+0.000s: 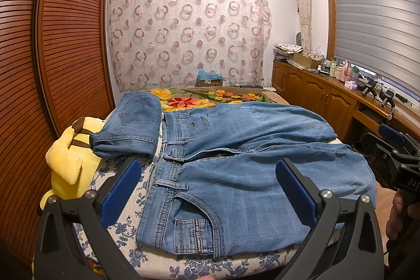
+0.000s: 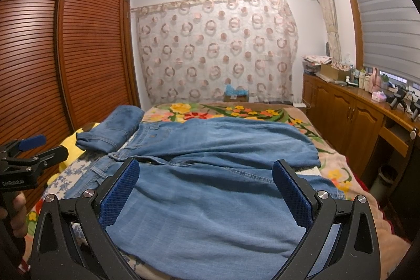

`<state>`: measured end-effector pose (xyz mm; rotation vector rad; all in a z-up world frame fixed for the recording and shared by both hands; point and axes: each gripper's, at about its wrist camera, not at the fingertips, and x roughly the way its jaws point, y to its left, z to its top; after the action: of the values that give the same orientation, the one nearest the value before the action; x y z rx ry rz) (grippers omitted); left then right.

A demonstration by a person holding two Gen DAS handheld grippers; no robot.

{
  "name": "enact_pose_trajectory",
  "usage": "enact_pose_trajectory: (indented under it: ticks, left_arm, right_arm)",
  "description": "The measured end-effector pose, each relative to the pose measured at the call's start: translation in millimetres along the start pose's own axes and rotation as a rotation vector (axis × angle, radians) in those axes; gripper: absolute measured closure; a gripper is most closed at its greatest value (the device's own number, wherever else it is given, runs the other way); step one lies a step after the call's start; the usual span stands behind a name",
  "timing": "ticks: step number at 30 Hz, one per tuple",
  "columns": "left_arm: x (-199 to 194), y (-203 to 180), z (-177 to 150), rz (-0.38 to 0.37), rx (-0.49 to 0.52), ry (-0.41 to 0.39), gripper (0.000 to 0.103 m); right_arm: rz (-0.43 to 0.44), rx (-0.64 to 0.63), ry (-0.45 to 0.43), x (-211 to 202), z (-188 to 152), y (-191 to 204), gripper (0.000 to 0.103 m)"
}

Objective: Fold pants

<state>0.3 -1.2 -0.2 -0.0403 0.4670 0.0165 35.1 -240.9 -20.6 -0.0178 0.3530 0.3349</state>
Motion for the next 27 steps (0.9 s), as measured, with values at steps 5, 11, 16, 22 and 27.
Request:
enact_pose_trajectory:
  ticks: [5, 11, 16, 22, 27]
  left_arm:
    - [0, 0, 0, -0.001, 0.001, -0.001, 0.000]
    - [4, -7, -7, -0.004, 0.001, 0.028, 0.000]
    - [19, -1, -15, -0.018, -0.001, 0.068, 0.000]
    - [33, 21, -25, -0.011, -0.013, 0.117, 0.000]
    - [44, 41, -36, -0.002, -0.032, 0.152, 0.000]
  right_arm:
    - [0.000, 0.001, 0.001, -1, -1, 2, 0.000]
    - [0.004, -0.004, 0.017, 4, 1, -8, 0.000]
    - [0.009, -0.003, 0.057, 6, -6, -8, 0.000]
    - [-0.004, 0.002, 0.103, 18, -19, -18, 0.000]
    - [-0.008, -0.013, 0.146, 30, -31, -26, 0.000]
